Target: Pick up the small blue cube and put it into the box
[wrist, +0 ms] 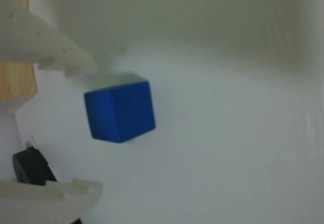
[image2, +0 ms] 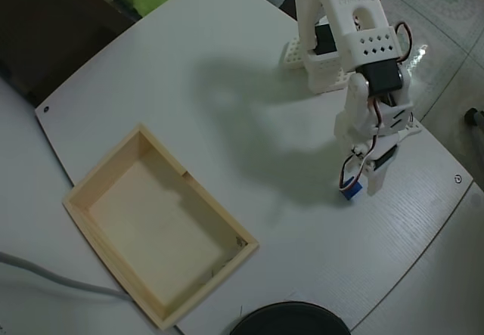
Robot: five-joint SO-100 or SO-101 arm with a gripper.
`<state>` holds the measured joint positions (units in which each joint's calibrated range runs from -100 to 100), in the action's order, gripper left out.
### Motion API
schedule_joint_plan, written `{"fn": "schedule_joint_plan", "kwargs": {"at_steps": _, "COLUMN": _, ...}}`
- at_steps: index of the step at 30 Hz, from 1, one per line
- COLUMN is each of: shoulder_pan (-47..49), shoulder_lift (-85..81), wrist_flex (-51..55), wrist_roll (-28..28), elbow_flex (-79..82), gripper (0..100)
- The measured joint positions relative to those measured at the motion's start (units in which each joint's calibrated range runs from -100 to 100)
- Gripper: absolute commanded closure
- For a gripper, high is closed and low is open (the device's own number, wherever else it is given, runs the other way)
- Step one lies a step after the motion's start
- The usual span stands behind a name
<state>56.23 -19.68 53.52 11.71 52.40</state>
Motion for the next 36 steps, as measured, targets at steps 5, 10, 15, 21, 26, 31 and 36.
{"fn": "schedule_joint_plan", "kwargs": {"at_steps": 5, "shoulder_pan": 0.0, "shoulder_lift": 0.0, "wrist_flex": -1.7, "wrist_roll": 0.1, "elbow_flex": 1.0, "gripper": 80}}
{"fn": "schedule_joint_plan", "kwargs": {"at_steps": 10, "shoulder_pan": 0.0, "shoulder_lift": 0.0, "wrist_flex": -2.6, "wrist_roll": -0.2, "elbow_flex": 2.1, "gripper": 80}}
{"fn": "schedule_joint_plan", "kwargs": {"at_steps": 15, "shoulder_pan": 0.0, "shoulder_lift": 0.0, "wrist_flex": -2.9, "wrist_roll": 0.1, "elbow_flex": 2.3, "gripper": 80}}
{"fn": "schedule_joint_plan", "kwargs": {"at_steps": 21, "shoulder_pan": 0.0, "shoulder_lift": 2.8, "wrist_flex": -4.1, "wrist_roll": 0.1, "elbow_flex": 2.4, "gripper": 80}}
{"fn": "schedule_joint_plan", "kwargs": {"at_steps": 26, "shoulder_pan": 0.0, "shoulder_lift": 6.1, "wrist_flex": -5.7, "wrist_roll": -0.1, "elbow_flex": 2.4, "gripper": 80}}
{"fn": "schedule_joint_plan", "kwargs": {"at_steps": 31, "shoulder_pan": 0.0, "shoulder_lift": 6.9, "wrist_flex": -5.8, "wrist_roll": -0.1, "elbow_flex": 2.0, "gripper": 80}}
{"fn": "schedule_joint_plan", "kwargs": {"at_steps": 36, "shoulder_pan": 0.0, "shoulder_lift": 6.9, "wrist_flex": -5.8, "wrist_roll": -0.2, "elbow_flex": 1.6, "gripper": 80}}
